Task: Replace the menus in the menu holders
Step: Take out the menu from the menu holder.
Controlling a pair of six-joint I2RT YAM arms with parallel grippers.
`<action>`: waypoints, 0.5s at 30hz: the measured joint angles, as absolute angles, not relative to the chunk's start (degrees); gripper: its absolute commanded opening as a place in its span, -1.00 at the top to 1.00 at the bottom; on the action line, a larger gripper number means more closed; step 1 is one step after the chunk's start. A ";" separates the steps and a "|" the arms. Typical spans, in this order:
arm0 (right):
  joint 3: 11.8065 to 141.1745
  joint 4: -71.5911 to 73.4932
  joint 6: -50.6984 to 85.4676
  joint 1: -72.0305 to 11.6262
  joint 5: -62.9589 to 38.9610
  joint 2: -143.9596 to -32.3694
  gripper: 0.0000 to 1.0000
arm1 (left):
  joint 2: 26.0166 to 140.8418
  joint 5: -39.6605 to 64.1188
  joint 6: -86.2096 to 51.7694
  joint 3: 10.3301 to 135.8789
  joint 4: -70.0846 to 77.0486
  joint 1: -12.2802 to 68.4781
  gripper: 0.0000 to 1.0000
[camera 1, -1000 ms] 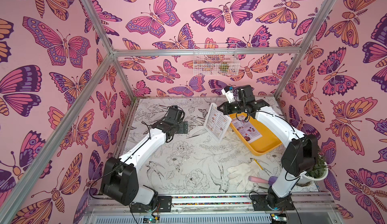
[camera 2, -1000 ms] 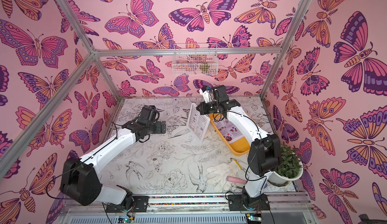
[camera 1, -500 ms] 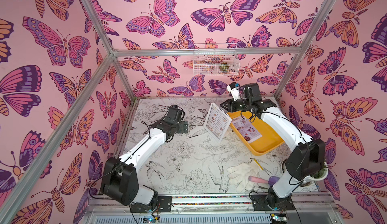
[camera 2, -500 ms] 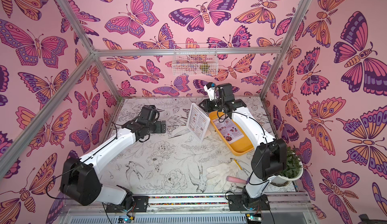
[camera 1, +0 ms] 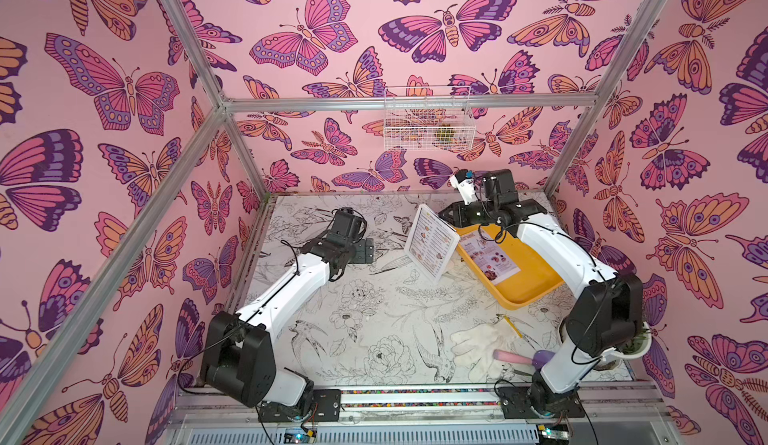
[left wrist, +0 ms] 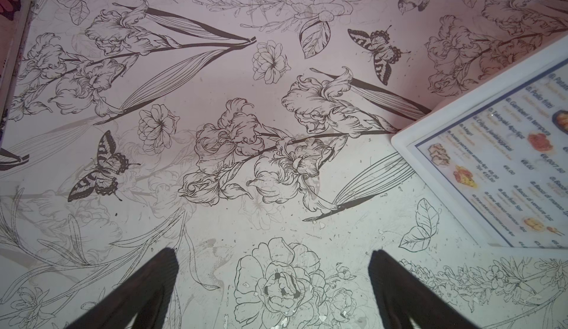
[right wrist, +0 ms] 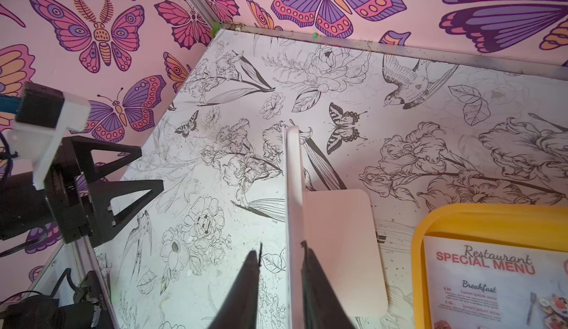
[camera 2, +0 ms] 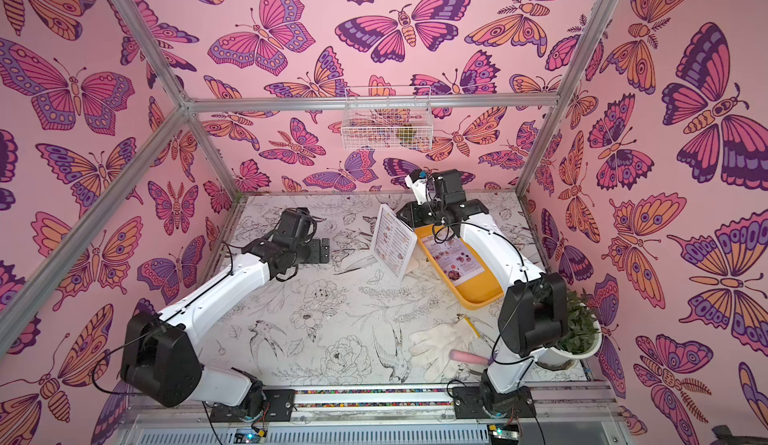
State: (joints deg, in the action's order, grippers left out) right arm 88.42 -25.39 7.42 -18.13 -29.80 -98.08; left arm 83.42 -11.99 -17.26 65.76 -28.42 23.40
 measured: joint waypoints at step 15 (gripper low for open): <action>88.31 -26.41 7.22 -18.13 -30.81 -99.24 0.69 | 83.74 -11.99 -17.23 66.41 -28.45 23.59 -0.99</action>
State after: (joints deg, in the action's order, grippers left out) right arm 88.31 -26.41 7.22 -18.13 -30.81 -99.24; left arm 83.74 -11.99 -17.23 66.41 -28.45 23.59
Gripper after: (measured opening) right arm 0.157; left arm 0.995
